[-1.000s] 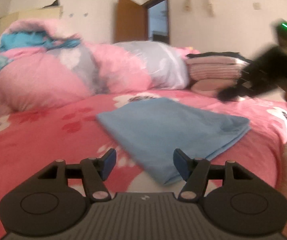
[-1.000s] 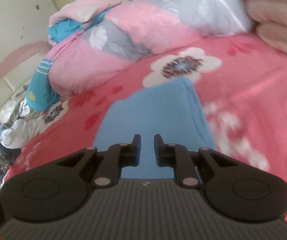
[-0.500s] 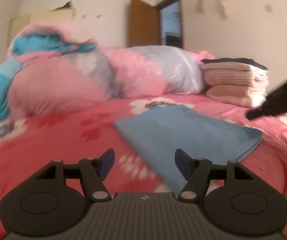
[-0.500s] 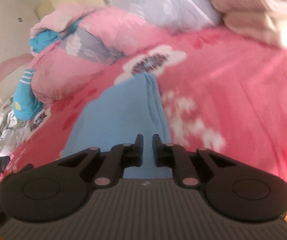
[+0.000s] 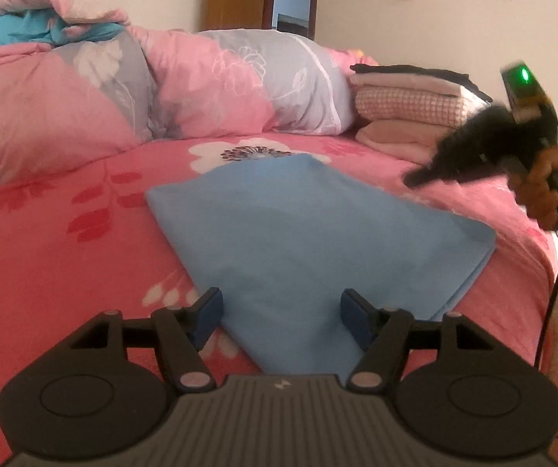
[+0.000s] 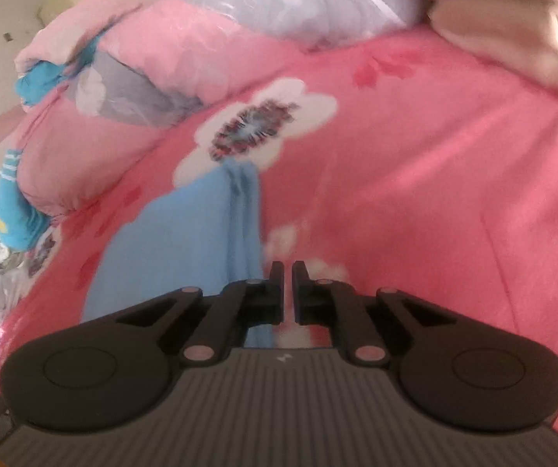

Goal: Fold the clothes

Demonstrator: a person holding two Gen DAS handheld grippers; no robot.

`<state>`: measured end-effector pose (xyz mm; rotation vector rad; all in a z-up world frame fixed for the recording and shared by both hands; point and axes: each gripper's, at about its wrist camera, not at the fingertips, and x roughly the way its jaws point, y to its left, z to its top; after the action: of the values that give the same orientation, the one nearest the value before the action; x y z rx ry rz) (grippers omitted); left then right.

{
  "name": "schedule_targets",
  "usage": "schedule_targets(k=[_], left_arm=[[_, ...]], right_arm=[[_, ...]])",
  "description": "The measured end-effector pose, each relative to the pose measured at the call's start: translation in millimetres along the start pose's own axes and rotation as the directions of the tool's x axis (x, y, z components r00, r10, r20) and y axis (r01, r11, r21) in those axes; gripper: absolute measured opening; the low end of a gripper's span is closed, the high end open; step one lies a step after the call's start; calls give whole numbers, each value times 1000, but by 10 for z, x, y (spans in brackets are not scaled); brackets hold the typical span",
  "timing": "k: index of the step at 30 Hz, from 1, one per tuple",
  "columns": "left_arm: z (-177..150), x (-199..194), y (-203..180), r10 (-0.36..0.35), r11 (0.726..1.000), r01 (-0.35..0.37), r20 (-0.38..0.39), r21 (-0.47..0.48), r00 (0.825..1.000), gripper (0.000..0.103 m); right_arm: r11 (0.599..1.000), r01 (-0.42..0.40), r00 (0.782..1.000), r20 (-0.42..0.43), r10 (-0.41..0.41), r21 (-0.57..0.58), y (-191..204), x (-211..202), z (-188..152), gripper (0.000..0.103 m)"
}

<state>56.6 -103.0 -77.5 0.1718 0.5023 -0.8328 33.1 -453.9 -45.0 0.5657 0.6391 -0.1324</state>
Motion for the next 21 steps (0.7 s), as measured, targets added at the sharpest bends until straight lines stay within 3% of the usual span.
schedule_targets(k=[3,6,8,10,12,16,20,21], left_arm=[[-4,-10,17,4,1000,-4,-4,-1,1000,72],[4,4,36,5,1000,-6,-13,-14,1000,74],[7,6,47,1,1000,-1,-16,-23,1000,75],[6,7,51,-2,1000,2,-17,-25,1000,76],[4,7,53,-3,1000,3,-18,-27,1000,76],[0,6,46,-1,1000,0,-18,-24,1000,77],[-2,11,44,2,1000,-2,-18,-21,1000,77],[-3,11,45,1,1000,-2,-18,-21,1000,77]], right_arm=[[993,-110,994,-29,108,-52,282,192,154,5],[986,-161,982,-108,155,-49,392,593,238,5],[995,-103,986,-134,102,-2,239,803,315,0],[993,-65,993,-96,74,95,38,806,404,2],[998,11,999,-49,-8,64,71,698,487,6],[988,-146,985,-87,150,50,266,761,550,6],[981,-179,966,-177,190,77,317,1265,639,5],[976,-174,965,-175,196,130,225,1419,691,3]])
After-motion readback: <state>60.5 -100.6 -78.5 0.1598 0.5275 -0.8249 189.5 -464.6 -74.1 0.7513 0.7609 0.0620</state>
